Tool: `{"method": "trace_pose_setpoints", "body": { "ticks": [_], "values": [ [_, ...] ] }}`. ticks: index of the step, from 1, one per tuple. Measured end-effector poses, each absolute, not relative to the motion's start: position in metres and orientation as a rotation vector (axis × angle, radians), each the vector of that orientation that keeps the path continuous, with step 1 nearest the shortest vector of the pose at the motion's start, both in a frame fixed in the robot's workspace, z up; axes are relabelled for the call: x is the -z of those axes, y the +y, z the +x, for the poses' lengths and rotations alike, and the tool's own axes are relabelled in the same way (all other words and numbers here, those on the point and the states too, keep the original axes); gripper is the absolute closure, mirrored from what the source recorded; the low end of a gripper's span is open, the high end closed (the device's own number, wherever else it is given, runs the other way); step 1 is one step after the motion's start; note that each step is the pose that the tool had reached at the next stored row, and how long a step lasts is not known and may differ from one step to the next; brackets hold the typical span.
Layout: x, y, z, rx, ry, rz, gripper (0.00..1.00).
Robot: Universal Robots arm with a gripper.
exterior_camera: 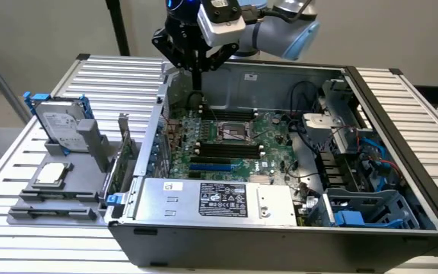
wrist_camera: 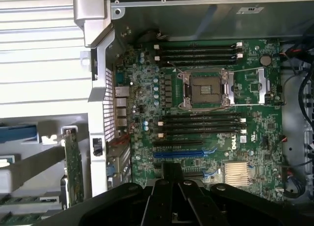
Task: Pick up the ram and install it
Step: 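Reach for the ram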
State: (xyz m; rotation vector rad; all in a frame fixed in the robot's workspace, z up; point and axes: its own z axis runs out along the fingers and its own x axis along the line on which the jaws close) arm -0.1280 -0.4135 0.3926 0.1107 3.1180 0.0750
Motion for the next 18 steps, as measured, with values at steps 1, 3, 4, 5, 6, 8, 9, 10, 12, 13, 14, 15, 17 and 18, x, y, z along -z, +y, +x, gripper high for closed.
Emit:
{"method": "trace_pose_setpoints", "body": {
  "ticks": [1, 3, 4, 5, 6, 8, 9, 10, 12, 13, 14, 15, 17, 18],
  "values": [
    [-0.393, -0.417, -0.131, -0.075, 3.118, 0.111, 0.89],
    [-0.393, -0.423, -0.136, -0.075, 3.118, 0.110, 0.89],
    [-0.393, -0.426, -0.139, -0.075, 3.118, 0.110, 0.89],
    [-0.393, -0.429, -0.142, -0.075, 3.118, 0.110, 0.89],
    [-0.393, -0.431, -0.145, -0.075, 3.117, 0.110, 0.89],
    [-0.393, -0.437, -0.151, -0.075, 3.117, 0.110, 0.89],
    [-0.393, -0.440, -0.154, -0.075, 3.116, 0.110, 0.89],
    [-0.393, -0.442, -0.158, -0.075, 3.115, 0.110, 0.89],
    [-0.393, -0.447, -0.165, -0.075, 3.114, 0.110, 0.89],
    [-0.393, -0.449, -0.170, -0.075, 3.113, 0.110, 0.89],
    [-0.393, -0.451, -0.174, -0.075, 3.112, 0.110, 0.89],
    [-0.393, -0.453, -0.178, -0.075, 3.111, 0.110, 0.89],
    [-0.393, -0.457, -0.188, -0.075, 3.109, 0.110, 0.89],
    [-0.393, -0.459, -0.192, -0.075, 3.108, 0.110, 0.89]
  ]
}}
